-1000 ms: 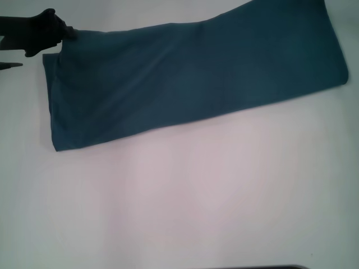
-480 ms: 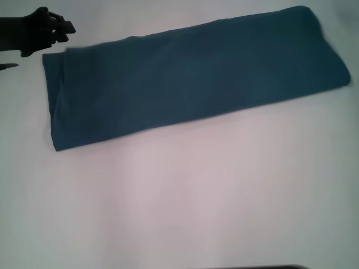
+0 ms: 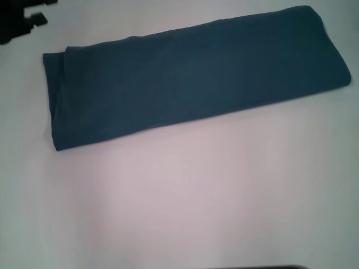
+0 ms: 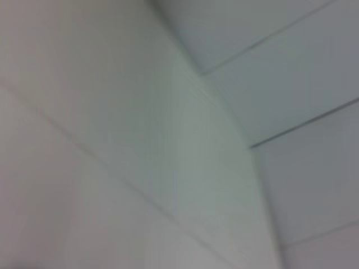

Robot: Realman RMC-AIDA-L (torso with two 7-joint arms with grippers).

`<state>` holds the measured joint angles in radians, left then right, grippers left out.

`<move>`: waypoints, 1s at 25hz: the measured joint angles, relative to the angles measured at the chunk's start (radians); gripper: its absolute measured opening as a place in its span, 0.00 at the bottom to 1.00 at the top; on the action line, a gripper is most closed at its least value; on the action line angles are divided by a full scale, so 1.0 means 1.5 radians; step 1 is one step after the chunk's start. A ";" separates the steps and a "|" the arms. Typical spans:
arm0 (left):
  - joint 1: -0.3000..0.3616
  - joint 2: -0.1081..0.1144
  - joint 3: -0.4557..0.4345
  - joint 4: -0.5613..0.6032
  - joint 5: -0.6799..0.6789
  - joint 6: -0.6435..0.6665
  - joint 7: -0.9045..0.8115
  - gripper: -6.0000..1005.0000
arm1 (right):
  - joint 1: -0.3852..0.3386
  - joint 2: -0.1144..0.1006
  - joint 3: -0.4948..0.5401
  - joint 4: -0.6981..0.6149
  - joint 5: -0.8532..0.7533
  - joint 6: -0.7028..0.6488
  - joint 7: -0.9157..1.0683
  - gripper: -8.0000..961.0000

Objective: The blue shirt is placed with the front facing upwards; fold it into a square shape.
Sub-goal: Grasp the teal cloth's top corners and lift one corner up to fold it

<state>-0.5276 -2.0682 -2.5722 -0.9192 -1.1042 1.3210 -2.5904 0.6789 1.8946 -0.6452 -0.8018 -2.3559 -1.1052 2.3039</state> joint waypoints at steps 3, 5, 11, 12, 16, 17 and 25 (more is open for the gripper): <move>0.036 0.013 -0.003 0.015 -0.074 0.072 0.039 0.52 | -0.087 0.008 0.051 -0.042 0.173 -0.142 -0.114 0.57; 0.052 0.019 -0.004 0.030 -0.090 0.119 0.058 0.55 | -0.149 0.016 0.066 -0.051 0.272 -0.243 -0.203 0.68; 0.088 0.015 -0.007 0.085 -0.097 0.219 0.132 0.58 | -0.293 0.059 0.107 -0.022 0.378 -0.481 -0.344 0.87; 0.092 0.010 -0.007 0.098 -0.097 0.225 0.145 0.58 | -0.308 0.067 0.113 -0.003 0.379 -0.511 -0.356 0.90; 0.095 -0.007 0.000 0.150 -0.090 0.200 0.179 0.58 | -0.333 0.079 0.118 0.065 0.350 -0.574 -0.414 0.96; 0.093 -0.008 0.003 0.160 -0.085 0.190 0.182 0.58 | -0.332 0.079 0.115 0.073 0.331 -0.576 -0.418 0.96; 0.069 -0.012 0.040 0.172 -0.021 0.093 0.121 0.58 | -0.298 0.082 0.114 0.135 0.239 -0.574 -0.460 0.96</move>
<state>-0.4239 -2.0856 -2.5115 -0.6606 -1.1353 1.4607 -2.4093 0.2318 2.0174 -0.4748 -0.5993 -1.9980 -1.9660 1.6133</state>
